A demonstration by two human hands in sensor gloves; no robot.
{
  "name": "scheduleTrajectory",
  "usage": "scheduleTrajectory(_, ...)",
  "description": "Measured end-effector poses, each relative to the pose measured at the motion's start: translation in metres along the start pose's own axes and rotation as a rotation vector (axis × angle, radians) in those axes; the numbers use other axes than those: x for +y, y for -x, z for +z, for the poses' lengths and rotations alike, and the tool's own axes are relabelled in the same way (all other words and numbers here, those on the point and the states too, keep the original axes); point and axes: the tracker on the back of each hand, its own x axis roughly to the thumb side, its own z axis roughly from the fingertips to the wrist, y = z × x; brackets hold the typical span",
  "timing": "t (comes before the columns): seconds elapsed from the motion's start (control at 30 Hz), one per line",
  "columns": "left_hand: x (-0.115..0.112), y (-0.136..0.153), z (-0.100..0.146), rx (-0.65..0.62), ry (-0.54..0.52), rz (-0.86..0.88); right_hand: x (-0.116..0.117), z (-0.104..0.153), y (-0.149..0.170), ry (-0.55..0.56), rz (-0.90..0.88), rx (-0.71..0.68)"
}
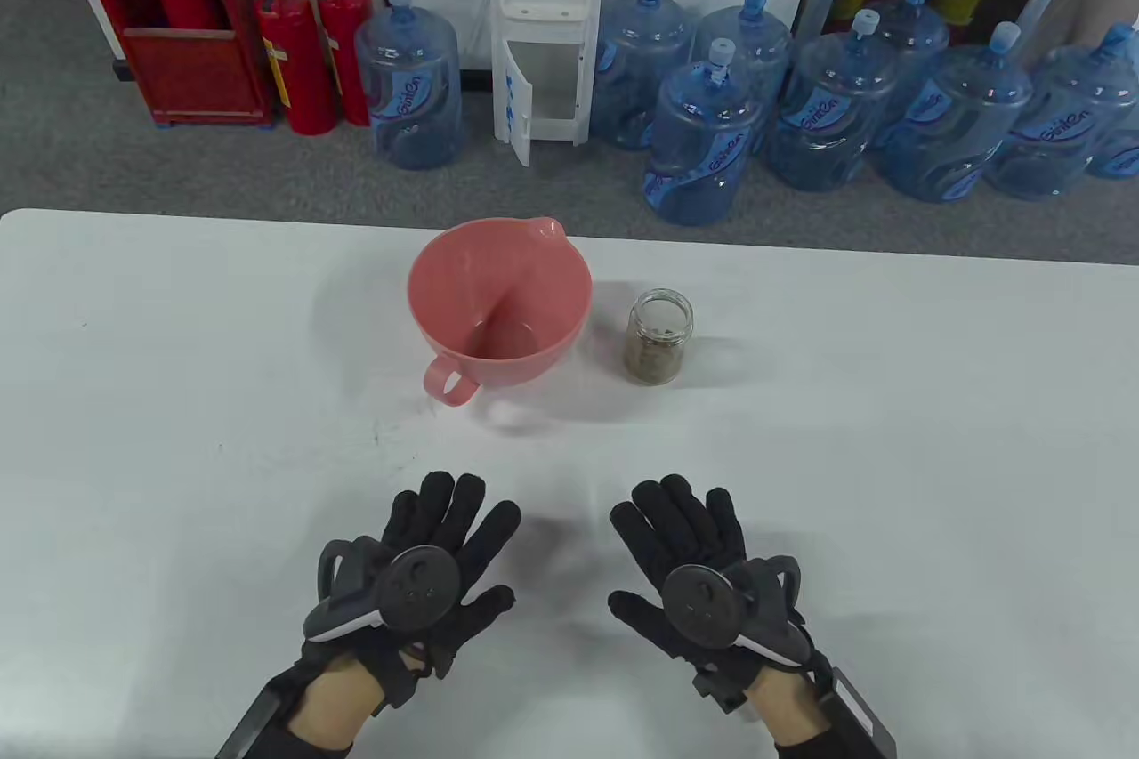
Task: Hold salad bowl and receive raisins poured from storage jar
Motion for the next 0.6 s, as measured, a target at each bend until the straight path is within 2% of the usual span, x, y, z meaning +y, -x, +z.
scheduleTrajectory(0.6,-0.0012,-0.0002,-0.0005,-0.001,0.011,0.010,-0.0001,0.0004,-0.0005,-0.013,0.002,0.002)
